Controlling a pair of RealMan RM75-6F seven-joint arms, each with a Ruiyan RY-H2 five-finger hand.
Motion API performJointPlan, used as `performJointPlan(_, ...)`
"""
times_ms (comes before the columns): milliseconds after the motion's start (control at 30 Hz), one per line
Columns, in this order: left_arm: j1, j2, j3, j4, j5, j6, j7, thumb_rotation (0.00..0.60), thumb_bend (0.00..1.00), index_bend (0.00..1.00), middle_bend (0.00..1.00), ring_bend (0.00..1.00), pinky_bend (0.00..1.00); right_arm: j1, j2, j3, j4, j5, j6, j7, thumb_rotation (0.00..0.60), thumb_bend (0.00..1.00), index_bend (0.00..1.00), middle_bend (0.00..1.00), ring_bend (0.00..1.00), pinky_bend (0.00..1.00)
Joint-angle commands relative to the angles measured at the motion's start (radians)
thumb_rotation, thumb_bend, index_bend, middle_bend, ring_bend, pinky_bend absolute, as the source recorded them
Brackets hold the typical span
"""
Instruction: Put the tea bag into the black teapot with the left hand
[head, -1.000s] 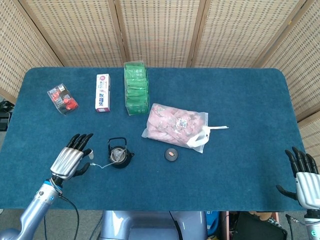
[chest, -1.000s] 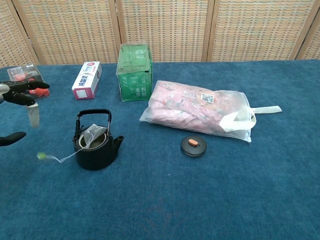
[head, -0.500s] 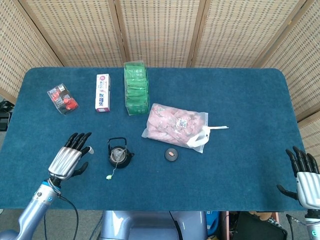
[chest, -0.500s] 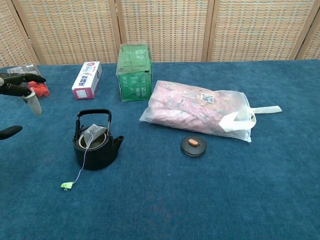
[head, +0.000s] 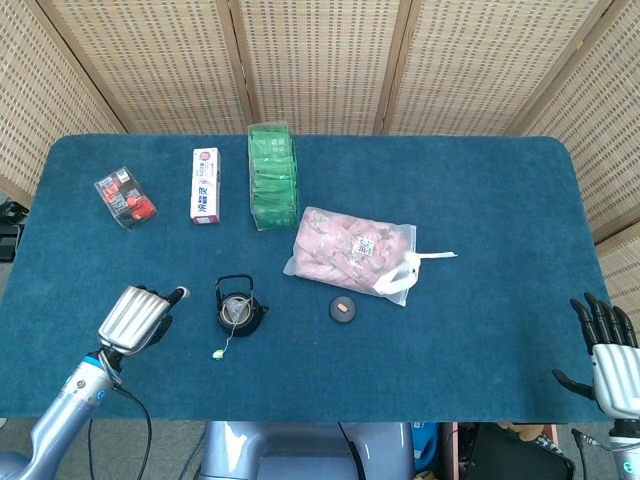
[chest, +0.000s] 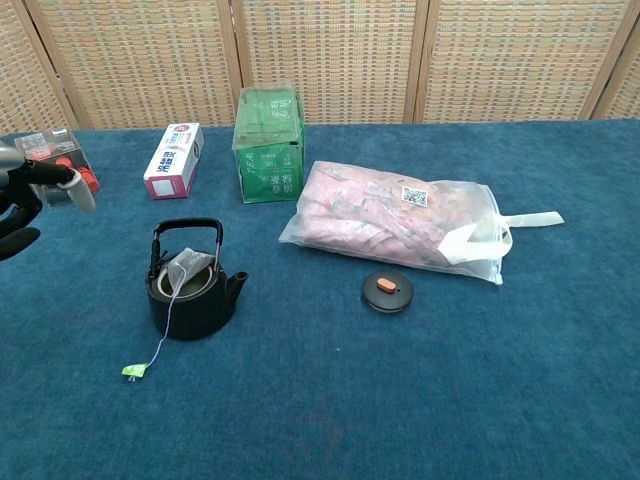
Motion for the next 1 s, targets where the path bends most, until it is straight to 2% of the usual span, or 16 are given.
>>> performJointPlan(33,-0.026,0.025,0.001,-0.039,-0.044,-0.044,0.038,0.600,0.76,0.23,0.86,0.77,0.70,0.000,0.000,-0.001,0.000,0.000,0.000,0.000,0.600,0.06,0.00,0.03,0.00,0.00)
performJointPlan(133,-0.057,0.033,0.004,-0.067,-0.098,-0.103,0.079,0.600,0.84,0.22,0.88,0.79,0.71,0.000,0.000,-0.001,-0.001,0.002,-0.002,0.001,0.600,0.06,0.00,0.03,0.00,0.00)
performJointPlan(200,-0.076,0.031,0.001,-0.078,-0.134,-0.132,0.096,0.600,0.85,0.21,0.88,0.79,0.71,0.000,-0.001,-0.001,0.001,0.002,-0.003,0.002,0.600,0.06,0.00,0.03,0.00,0.00)
performJointPlan(1000,-0.175,-0.093,0.003,-0.012,-0.247,-0.196,0.117,0.600,0.85,0.20,0.88,0.79,0.71,-0.006,-0.001,-0.002,0.016,0.012,-0.007,0.020,0.600,0.06,0.00,0.03,0.00,0.00)
